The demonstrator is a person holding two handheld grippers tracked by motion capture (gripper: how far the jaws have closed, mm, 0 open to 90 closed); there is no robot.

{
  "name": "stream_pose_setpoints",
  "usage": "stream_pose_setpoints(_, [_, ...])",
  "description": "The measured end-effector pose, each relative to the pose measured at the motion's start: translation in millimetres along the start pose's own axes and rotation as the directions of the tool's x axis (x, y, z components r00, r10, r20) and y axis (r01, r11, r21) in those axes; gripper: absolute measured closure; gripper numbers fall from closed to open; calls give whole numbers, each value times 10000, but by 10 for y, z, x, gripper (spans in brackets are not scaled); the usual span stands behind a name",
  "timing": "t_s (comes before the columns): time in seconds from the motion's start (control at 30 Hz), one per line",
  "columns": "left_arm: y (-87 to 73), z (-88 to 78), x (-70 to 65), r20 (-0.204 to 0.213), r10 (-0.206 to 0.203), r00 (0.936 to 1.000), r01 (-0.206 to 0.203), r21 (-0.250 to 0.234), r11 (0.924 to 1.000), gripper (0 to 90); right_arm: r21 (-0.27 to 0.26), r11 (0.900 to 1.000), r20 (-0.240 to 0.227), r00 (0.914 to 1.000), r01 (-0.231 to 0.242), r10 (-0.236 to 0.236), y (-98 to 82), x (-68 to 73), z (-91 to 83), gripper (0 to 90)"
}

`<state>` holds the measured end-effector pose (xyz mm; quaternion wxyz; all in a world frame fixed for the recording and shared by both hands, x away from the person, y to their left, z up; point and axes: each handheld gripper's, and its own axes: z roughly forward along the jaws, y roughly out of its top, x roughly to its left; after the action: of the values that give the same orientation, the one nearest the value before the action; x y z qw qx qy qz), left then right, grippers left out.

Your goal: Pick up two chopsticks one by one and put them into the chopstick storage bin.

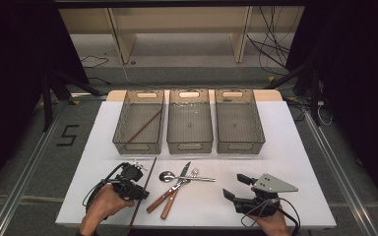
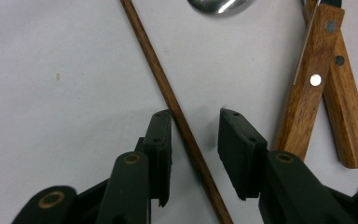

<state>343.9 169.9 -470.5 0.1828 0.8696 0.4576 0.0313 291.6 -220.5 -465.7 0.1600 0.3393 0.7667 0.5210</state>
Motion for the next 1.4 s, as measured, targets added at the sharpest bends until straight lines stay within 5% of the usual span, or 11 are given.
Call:
stream_pose_setpoints(0.67, [1, 3, -18, -616, 213, 9979, -211, 53, 9998, 800, 86, 9999, -14, 9999, 129, -129, -4, 8, 8, 278])
stream_pose_setpoints(1.2, [45, 16, -20, -741, 17, 9972, 3, 271, 9996, 817, 133, 9998, -16, 9999, 168, -168, -5, 19, 24, 278])
stream_pose_setpoints(1.4, [53, 18, -48, -924, 276, 9953, -238, 413, 9989, 813, 142, 9997, -4, 9998, 182, -182, -4, 25, 25, 278])
